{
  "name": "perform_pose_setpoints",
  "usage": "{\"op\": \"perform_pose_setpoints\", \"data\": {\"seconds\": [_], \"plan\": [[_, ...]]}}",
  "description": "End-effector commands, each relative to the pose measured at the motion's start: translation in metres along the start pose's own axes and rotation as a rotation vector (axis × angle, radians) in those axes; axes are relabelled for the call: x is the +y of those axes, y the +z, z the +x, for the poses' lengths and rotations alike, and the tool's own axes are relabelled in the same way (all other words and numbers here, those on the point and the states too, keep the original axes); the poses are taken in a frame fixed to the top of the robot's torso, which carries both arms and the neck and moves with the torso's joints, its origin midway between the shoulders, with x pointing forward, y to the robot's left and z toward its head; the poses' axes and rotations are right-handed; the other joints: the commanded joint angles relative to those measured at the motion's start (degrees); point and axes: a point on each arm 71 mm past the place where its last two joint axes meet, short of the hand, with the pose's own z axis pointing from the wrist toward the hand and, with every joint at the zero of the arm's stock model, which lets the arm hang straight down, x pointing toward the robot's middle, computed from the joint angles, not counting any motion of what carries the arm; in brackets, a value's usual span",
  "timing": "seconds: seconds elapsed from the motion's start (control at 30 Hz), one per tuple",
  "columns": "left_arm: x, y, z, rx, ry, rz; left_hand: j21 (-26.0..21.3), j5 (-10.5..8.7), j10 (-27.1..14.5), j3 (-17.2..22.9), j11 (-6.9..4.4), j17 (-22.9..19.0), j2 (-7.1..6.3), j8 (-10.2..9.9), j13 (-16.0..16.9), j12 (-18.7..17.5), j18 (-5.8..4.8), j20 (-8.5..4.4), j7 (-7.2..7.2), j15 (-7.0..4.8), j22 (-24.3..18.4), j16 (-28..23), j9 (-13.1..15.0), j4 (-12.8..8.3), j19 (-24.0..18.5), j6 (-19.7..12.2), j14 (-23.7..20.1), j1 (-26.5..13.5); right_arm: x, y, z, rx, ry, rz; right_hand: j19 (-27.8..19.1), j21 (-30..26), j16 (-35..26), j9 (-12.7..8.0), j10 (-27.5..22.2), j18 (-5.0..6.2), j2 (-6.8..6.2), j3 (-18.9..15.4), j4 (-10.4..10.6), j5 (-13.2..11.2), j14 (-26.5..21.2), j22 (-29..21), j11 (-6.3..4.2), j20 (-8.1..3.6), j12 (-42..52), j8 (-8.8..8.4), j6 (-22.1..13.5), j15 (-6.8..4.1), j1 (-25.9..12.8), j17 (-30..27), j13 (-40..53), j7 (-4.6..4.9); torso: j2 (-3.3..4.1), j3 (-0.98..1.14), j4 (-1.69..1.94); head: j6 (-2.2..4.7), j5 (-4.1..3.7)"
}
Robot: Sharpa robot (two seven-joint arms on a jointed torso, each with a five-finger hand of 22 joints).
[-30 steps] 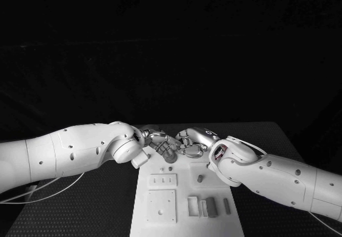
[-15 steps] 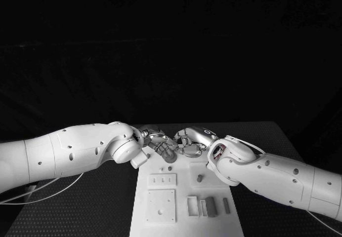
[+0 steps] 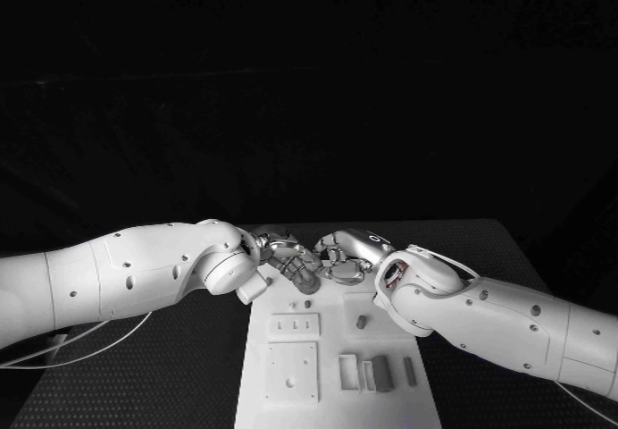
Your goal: Assemble the parts on the task board
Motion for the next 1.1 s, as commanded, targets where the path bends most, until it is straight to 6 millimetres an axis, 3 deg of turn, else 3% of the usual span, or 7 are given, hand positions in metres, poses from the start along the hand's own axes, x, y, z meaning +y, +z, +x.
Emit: {"op": "perform_pose_setpoints", "data": {"seconds": [0.03,0.17,0.33,0.5,0.57,0.7,1.1], "plan": [[-0.004,0.0,0.001,-0.006,-0.004,0.017,-0.1,0.42,0.5,0.5,-0.01,0.2,0.77,0.4,0.1,0.3,0.17,-0.29,-0.08,0.04,0.1,-0.1,0.1,-0.2,0.2,0.7,0.4,0.1,0.006,0.0,0.003,0.021,-0.007,-0.022,0.1,0.3,0.2,0.1,-2.2,0.91,-0.13,-0.1,-0.2,0.1,0.7,0.7,-1.93,-0.41,0.2,0.33,9.4,-1.22,0.3,0.0,-0.1,-1.55,0.01,0.0,-0.03,-0.01,-0.01],[-0.004,0.001,0.002,-0.011,-0.019,0.01,-0.2,1.46,0.8,1.5,-0.14,0.8,0.9,0.4,0.6,0.2,-0.07,-0.49,-0.31,-0.08,0.4,-0.4,0.4,-0.7,0.2,1.2,0.7,-0.2,0.006,0.001,0.004,0.019,-0.006,-0.023,0.1,0.3,0.1,0.1,-2.2,0.91,-0.15,-0.1,-0.2,0.1,0.6,0.7,-1.94,-0.41,0.2,0.32,9.4,-1.22,0.3,-0.2,-0.1,-1.55,0.01,-0.01,-0.04,-0.06,0.08],[0.0,0.003,0.003,-0.018,-0.07,-0.012,-0.1,7.14,1.4,2.6,-0.42,2.3,0.69,0.3,1.9,0.1,-0.37,-0.85,-0.62,-0.34,1.4,-1.0,1.4,-1.5,0.4,2.0,1.3,-1.5,0.004,0.002,0.004,0.013,0.016,-0.013,0.0,0.1,-0.1,0.1,-2.3,0.91,-0.49,-0.1,-0.2,0.1,-0.1,0.6,-1.87,-0.38,-0.1,0.05,9.0,-1.21,0.1,-1.2,-0.3,-1.45,0.07,-0.11,-0.09,-0.13,-0.08],[0.002,0.003,0.001,-0.04,-0.09,-0.019,-0.1,11.55,2.1,2.6,-0.84,4.1,0.85,0.5,3.3,0.4,-0.57,-1.15,-1.02,-0.65,2.3,-1.1,2.6,-2.0,0.3,2.8,1.9,-2.7,-0.002,0.002,0.003,-0.001,0.046,0.002,-0.1,-0.2,-0.3,-0.7,-3.0,0.91,-3.33,-0.5,0.2,0.0,-1.1,0.4,-0.8,-0.26,-0.7,-2.1,5.8,-0.43,-1.1,-2.4,-0.6,-0.33,0.04,-0.08,-0.01,-0.31,-0.12],[0.003,0.003,0.0,-0.045,-0.092,-0.022,-0.1,12.7,2.3,2.7,-0.99,4.7,0.87,0.5,3.9,0.5,-0.66,-1.25,-1.16,-0.77,2.6,-1.1,3.1,-2.0,0.2,3.0,2.1,-3.0,-0.003,0.002,0.003,-0.01,0.054,0.001,-0.2,-0.4,-0.5,-1.5,-3.5,0.91,-4.92,-0.9,0.5,0.1,-1.9,0.3,0.14,-0.17,-0.9,-3.99,2.7,0.46,-2.1,-3.2,-0.7,0.78,0.03,-0.06,0.02,-0.35,-0.1],[0.004,0.002,0.0,-0.041,-0.092,-0.03,-0.2,11.75,2.6,4.7,-1.2,5.8,0.13,0.5,5.0,0.8,-0.86,-1.42,-1.36,-0.97,3.1,-1.2,3.8,-1.9,0.2,3.5,2.6,-3.4,-0.005,0.001,0.0,-0.039,0.067,0.003,-0.9,-1.1,-0.9,-2.5,-5.3,0.91,-6.9,-1.1,0.8,0.0,-3.0,0.1,1.96,0.17,-1.7,-6.32,-1.2,2.32,-3.1,-3.2,-1.0,2.6,0.02,-0.05,0.03,-0.44,-0.13],[0.015,-0.001,-0.006,-0.007,0.015,-0.109,-0.1,11.53,2.7,5.5,-1.33,6.7,-0.04,0.3,5.8,1.0,-0.86,-1.51,-1.46,-1.09,3.7,-1.3,4.4,-1.9,0.1,3.7,2.8,-3.9,-0.049,-0.018,-0.021,-0.129,0.119,0.044,-2.3,-2.0,-1.3,-3.3,-7.0,0.91,-8.28,-1.0,1.0,0.0,-4.7,0.1,3.06,1.06,-1.9,-7.43,-3.2,3.41,-3.1,-3.3,-1.5,3.67,-0.01,0.1,-0.09,-0.64,0.49]]}}
